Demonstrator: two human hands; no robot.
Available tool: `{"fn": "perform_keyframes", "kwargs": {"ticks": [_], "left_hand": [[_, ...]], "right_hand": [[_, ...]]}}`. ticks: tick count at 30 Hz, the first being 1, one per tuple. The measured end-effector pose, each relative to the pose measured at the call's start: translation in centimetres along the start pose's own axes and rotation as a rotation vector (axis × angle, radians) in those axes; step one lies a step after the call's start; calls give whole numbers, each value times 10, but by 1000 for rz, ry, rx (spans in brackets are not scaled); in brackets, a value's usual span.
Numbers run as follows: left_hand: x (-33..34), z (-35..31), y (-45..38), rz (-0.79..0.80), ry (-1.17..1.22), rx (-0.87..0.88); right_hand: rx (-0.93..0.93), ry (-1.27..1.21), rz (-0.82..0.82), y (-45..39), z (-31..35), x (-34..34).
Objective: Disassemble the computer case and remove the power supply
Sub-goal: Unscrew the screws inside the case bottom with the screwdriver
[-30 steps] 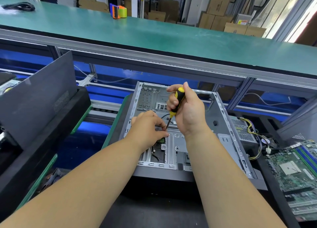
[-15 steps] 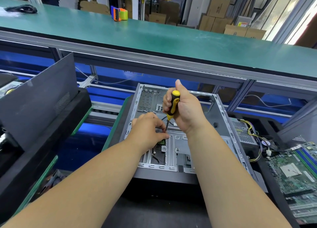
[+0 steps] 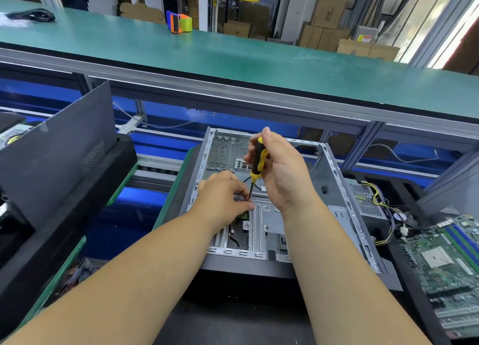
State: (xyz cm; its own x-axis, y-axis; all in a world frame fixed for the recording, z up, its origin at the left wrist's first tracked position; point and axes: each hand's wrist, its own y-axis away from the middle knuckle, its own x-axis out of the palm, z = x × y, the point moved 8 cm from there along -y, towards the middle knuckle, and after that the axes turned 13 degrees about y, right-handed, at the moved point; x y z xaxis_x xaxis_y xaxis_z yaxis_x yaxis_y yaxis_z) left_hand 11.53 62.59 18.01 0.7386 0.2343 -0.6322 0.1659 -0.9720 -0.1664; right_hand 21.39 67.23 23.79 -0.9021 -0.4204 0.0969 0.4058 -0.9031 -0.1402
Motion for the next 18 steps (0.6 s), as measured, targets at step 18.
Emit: {"fn": "perform_keyframes", "kwargs": {"ticks": [18], "left_hand": [[-1, -2, 0, -1, -17, 14]], "right_hand": [[49, 12, 2, -10, -7, 10]]}}
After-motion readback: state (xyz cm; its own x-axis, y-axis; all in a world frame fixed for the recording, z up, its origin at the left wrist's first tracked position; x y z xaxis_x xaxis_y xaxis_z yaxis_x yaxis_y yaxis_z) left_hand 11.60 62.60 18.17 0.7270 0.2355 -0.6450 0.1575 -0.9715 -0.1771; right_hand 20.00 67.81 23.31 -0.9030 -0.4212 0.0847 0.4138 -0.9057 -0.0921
